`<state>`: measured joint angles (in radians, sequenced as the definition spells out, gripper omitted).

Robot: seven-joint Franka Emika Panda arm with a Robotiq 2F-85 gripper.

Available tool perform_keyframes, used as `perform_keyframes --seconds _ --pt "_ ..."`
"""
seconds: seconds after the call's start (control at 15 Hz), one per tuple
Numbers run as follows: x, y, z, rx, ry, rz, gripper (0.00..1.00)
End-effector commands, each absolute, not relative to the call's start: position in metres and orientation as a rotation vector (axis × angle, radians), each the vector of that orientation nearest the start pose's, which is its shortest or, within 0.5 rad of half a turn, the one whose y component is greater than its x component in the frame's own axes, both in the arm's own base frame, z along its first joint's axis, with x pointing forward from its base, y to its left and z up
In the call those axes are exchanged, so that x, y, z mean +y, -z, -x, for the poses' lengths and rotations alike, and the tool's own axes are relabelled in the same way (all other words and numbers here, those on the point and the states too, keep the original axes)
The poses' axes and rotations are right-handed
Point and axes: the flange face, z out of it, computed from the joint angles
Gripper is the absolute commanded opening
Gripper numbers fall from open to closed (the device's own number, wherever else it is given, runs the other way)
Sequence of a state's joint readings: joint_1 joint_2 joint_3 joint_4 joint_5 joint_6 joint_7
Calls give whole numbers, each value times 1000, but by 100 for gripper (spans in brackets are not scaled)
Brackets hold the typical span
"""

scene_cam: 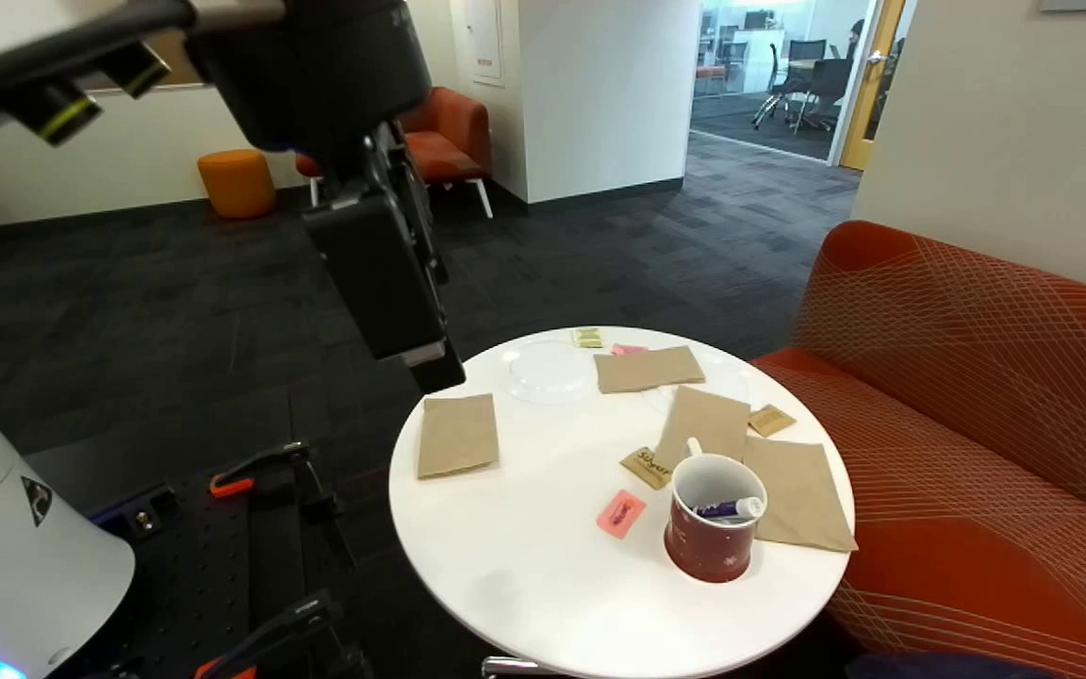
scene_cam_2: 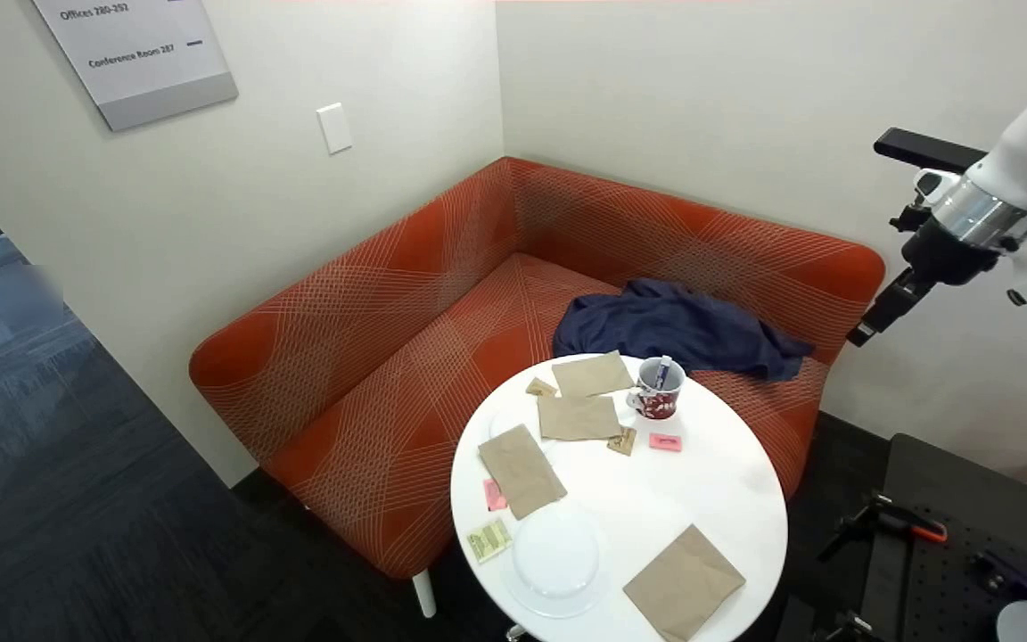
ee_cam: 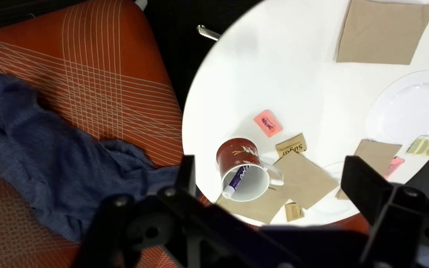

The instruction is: Pick the marker from the cup and put it on the table

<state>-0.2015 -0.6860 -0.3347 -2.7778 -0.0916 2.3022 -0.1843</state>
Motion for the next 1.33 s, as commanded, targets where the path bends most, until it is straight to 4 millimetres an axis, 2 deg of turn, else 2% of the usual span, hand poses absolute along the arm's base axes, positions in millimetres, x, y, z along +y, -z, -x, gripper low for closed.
perform_keyframes --seconds 0.0,0.33,0.67,1.27 --pt "-167 -410 -321 480 358 3010 100" --pt "-145 -405 -351 662 415 2989 100" --pt "-121 -395 -384 836 387 2970 100" --pt "-110 -372 -445 1171 316 2850 100"
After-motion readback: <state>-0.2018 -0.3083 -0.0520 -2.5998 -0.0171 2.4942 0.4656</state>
